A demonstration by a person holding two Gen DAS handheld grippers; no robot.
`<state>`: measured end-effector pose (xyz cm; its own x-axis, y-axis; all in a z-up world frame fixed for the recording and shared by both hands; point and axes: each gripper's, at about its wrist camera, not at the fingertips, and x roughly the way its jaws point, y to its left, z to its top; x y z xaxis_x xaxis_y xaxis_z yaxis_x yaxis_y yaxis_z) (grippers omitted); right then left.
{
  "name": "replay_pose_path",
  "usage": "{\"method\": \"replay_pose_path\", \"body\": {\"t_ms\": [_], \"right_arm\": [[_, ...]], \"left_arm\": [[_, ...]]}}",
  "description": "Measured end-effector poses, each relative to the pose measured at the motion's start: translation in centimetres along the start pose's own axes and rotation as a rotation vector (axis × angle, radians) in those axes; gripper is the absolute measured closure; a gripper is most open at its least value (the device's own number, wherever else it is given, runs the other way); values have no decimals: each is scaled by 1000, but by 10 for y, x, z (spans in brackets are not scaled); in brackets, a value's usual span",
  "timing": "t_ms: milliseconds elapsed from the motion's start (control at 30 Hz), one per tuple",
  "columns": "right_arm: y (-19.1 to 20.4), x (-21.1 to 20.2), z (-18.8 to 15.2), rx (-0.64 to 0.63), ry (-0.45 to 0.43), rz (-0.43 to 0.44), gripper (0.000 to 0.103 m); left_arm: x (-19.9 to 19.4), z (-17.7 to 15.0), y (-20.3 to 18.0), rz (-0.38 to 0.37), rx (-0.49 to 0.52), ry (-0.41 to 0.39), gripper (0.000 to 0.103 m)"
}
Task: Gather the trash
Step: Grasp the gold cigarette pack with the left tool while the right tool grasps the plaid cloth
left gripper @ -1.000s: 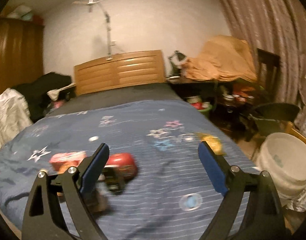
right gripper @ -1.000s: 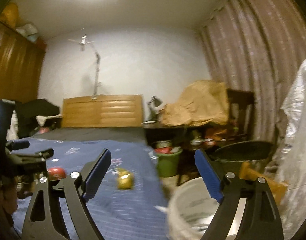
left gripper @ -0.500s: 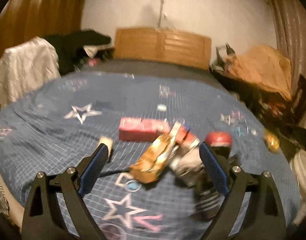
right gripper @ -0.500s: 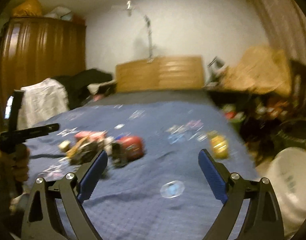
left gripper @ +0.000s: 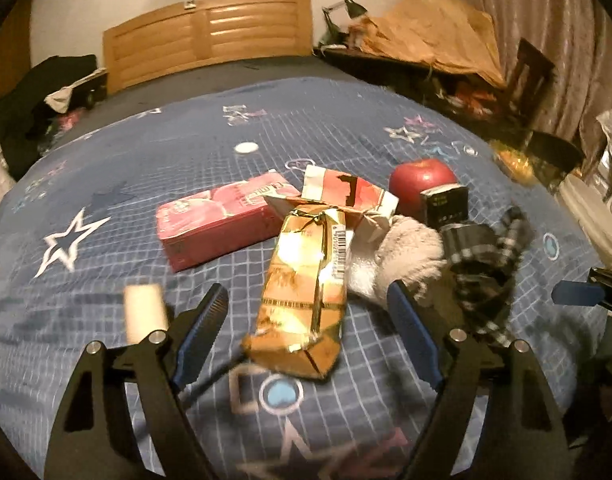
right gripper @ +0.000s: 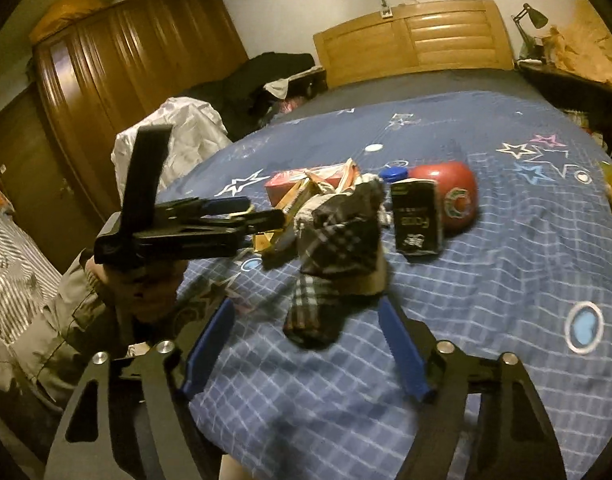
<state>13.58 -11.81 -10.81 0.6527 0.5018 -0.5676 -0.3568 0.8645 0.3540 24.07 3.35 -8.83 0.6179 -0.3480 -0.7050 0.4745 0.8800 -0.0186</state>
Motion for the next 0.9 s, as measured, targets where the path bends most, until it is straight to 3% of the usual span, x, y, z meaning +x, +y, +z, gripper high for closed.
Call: {"method": "replay_pose_path", "body": {"t_ms": [100, 200, 233, 267, 500, 667, 900], "right_arm": [[4, 20, 4, -1, 27, -26, 40], [4, 38, 1, -9, 80, -57, 67], [4, 40, -1, -9, 95, -61, 86], [3, 42, -3, -4, 101, -55, 89], [14, -7, 1, -72, -6, -17, 95], [7, -56, 2, -81, -41, -34, 95], [-23, -103, -14, -116, 94, -183, 95]], "left_arm": [[15, 1, -1, -19, 18, 29, 31], [29, -2, -2, -23, 22, 79, 57], [32, -2, -1, -25, 20, 83, 57], [31, -4, -1, -21, 16, 72, 58], [-25, -6, -1, 18, -40, -46, 58], [-72, -20, -10, 35, -69, -69, 58], [-90, -57, -39, 38, -129, 34, 58]]}}
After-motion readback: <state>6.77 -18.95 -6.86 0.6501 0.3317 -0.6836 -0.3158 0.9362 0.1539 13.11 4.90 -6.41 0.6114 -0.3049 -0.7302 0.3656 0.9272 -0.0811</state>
